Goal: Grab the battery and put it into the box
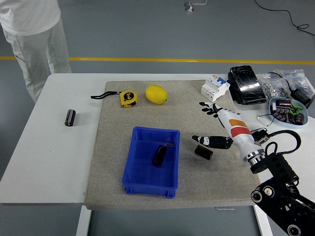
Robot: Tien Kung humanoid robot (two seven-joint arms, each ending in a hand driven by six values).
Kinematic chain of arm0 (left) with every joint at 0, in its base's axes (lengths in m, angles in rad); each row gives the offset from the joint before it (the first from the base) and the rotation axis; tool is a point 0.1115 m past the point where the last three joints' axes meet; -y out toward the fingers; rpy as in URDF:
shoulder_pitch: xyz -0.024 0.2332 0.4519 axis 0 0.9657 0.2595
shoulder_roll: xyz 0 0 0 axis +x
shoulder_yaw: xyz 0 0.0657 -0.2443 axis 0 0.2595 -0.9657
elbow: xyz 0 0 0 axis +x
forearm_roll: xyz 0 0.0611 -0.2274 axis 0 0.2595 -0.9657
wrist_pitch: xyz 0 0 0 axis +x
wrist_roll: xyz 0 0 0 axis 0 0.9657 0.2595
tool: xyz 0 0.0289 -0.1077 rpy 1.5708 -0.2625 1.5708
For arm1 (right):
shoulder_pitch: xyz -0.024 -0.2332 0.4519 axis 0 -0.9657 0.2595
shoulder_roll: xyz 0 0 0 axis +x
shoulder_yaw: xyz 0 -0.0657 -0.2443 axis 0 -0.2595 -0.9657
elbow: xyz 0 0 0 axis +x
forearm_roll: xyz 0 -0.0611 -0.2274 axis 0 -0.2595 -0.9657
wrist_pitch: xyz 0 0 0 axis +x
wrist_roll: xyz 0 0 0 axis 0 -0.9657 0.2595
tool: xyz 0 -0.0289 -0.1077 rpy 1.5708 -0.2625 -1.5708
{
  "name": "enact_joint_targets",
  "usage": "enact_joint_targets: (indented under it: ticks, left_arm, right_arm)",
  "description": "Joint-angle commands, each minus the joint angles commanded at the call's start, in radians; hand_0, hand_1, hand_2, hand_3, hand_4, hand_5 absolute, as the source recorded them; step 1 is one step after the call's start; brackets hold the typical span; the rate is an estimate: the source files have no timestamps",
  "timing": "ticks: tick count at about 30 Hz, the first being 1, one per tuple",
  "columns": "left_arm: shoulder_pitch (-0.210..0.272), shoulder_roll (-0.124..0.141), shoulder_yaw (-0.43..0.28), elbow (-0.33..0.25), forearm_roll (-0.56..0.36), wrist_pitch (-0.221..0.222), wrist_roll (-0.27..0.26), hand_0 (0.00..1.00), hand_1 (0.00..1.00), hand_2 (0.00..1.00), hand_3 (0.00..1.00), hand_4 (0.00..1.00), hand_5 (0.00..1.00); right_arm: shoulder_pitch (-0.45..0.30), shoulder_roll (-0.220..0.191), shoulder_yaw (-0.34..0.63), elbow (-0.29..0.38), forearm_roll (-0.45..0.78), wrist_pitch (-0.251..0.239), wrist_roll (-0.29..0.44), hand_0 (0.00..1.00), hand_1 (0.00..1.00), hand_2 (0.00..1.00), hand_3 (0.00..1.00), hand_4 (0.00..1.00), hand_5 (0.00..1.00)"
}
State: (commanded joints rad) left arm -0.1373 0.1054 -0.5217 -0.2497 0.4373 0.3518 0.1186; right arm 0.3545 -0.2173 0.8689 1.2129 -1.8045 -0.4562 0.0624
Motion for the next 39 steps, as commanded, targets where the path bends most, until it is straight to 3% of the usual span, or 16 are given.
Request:
enact_joint_targets:
  ticks: [22, 23, 28, 29, 34, 35, 39]
  left_arm:
    - [0.002, -0.001, -0.017, -0.003, 0.037, -0.003, 0.015, 0.738, 0.674, 0.696, 0.627, 0.671, 0.642]
    - [0.003, -0.001, -0.017, -0.004, 0.038, -0.003, 0.016, 0.738, 0.674, 0.697, 0.627, 0.672, 0.642]
    - [0.006, -0.001, -0.024, -0.004, 0.050, -0.004, 0.021, 0.738, 0.674, 0.697, 0.627, 0.672, 0.642]
    - [0.006, -0.001, -0.024, -0.005, 0.051, -0.004, 0.021, 0.738, 0.674, 0.696, 0.627, 0.672, 0.643]
    - [0.004, -0.001, -0.022, -0.005, 0.049, -0.005, 0.021, 0.738, 0.674, 0.696, 0.627, 0.672, 0.643]
    - [0.004, 0.000, -0.019, -0.005, 0.045, -0.005, 0.020, 0.738, 0.674, 0.697, 0.628, 0.672, 0.643]
    - [0.002, -0.001, -0.013, -0.005, 0.033, -0.004, 0.015, 0.738, 0.674, 0.697, 0.628, 0.672, 0.643]
  right_arm:
    - [-0.008, 0.040, -0.113, -0.127, 0.046, -0.027, 0.037, 0.539, 0.560, 0.592, 0.687, 0.994, 0.220]
    - [-0.006, 0.042, -0.119, -0.134, 0.053, -0.032, 0.040, 0.496, 0.521, 0.537, 0.647, 0.951, 0.200]
    - [0.008, 0.056, -0.159, -0.180, 0.125, -0.058, 0.067, 0.496, 0.521, 0.537, 0.647, 0.951, 0.200]
    - [0.010, 0.060, -0.163, -0.189, 0.134, -0.062, 0.071, 0.463, 0.480, 0.488, 0.573, 0.881, 0.172]
    - [0.019, 0.070, -0.169, -0.216, 0.168, -0.087, 0.092, 0.463, 0.480, 0.488, 0.573, 0.881, 0.172]
    - [0.019, 0.070, -0.170, -0.219, 0.180, -0.088, 0.098, 0.379, 0.400, 0.427, 0.478, 0.761, 0.127]
    - [0.018, 0.069, -0.170, -0.230, 0.201, -0.087, 0.105, 0.379, 0.400, 0.427, 0.478, 0.761, 0.127]
